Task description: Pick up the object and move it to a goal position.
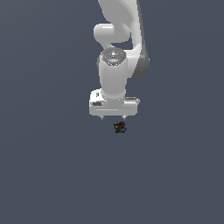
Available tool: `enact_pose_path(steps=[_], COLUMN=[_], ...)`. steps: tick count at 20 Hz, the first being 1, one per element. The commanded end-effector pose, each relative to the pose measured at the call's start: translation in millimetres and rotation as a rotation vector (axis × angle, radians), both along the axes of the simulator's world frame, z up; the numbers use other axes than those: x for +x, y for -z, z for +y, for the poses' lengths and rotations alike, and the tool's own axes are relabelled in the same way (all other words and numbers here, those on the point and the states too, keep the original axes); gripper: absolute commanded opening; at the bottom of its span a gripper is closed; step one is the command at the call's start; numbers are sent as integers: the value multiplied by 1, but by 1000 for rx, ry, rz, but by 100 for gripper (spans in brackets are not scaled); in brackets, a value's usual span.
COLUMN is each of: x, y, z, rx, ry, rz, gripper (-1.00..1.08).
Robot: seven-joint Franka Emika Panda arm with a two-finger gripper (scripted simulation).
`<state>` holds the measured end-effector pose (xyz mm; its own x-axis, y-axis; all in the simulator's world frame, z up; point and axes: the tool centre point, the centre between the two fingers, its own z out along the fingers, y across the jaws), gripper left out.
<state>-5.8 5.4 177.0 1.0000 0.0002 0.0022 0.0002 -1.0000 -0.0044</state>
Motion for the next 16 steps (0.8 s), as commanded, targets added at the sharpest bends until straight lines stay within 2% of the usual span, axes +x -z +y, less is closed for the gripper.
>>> enact_pose_path(steps=[1, 16], x=[0, 3], y=[0, 1], z=[0, 11], rx=[0, -10], ry=[0, -41], rz=[0, 3], gripper=[100, 100])
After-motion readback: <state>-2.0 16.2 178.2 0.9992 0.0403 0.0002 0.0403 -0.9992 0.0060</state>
